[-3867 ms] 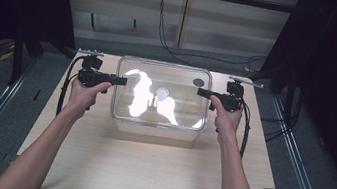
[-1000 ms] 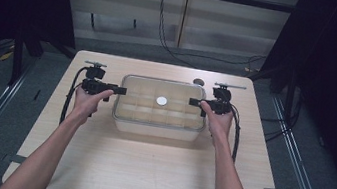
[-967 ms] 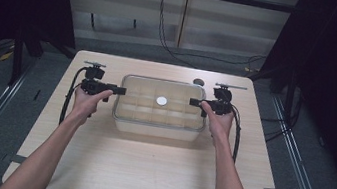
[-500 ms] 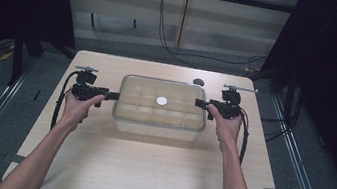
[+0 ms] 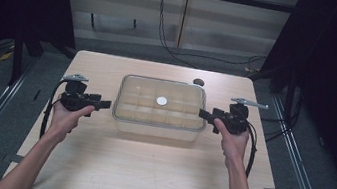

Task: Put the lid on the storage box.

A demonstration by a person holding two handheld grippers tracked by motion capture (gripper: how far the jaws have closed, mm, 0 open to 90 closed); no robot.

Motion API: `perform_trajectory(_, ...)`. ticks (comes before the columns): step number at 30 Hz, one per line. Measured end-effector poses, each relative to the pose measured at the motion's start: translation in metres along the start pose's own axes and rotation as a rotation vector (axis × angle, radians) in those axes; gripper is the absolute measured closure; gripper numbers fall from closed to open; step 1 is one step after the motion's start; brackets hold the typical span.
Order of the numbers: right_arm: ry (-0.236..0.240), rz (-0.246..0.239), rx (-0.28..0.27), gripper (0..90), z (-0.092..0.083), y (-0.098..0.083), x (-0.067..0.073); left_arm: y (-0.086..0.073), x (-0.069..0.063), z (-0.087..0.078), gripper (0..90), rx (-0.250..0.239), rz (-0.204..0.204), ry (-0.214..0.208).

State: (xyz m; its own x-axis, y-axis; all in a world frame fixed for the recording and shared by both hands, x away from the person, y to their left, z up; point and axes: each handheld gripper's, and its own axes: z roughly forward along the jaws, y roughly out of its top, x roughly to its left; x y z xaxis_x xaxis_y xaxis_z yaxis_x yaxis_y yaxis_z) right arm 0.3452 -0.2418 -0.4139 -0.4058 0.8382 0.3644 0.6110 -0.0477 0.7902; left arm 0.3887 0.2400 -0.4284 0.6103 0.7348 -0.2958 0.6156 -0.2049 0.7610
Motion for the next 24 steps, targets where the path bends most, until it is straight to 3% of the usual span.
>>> perform_trajectory(5, 0.002, -0.016, 0.000, 29.4, -0.016, -0.013, 0.006, -0.011, -0.010, -0.011, 38.2, 0.008, 0.022, -0.013)
perform_trajectory(7, 0.004, -0.027, -0.010, 29.4, -0.023, -0.019, 0.009, -0.016, -0.015, -0.017, 36.7, 0.012, 0.049, 0.007)
perform_trajectory(12, 0.003, -0.034, -0.019, 28.2, -0.039, -0.036, 0.013, -0.029, -0.023, -0.031, 35.2, -0.015, 0.046, -0.006)
perform_trajectory(14, 0.006, -0.033, -0.017, 27.9, -0.043, -0.042, 0.016, -0.038, -0.026, -0.035, 34.9, 0.002, 0.069, 0.013)
perform_trajectory(17, 0.019, -0.020, -0.022, 27.8, -0.052, -0.051, 0.019, -0.050, -0.027, -0.040, 32.4, 0.024, 0.075, -0.001)
perform_trajectory(18, 0.026, -0.009, -0.027, 27.5, -0.054, -0.053, 0.019, -0.054, -0.028, -0.041, 32.3, 0.025, 0.084, 0.014)
perform_trajectory(22, 0.000, -0.024, -0.023, 27.4, -0.064, -0.065, 0.023, -0.073, -0.032, -0.046, 31.6, 0.043, 0.091, 0.016)
perform_trajectory(24, -0.005, -0.021, -0.022, 27.5, -0.068, -0.075, 0.022, -0.080, -0.034, -0.049, 31.4, 0.059, 0.121, 0.023)
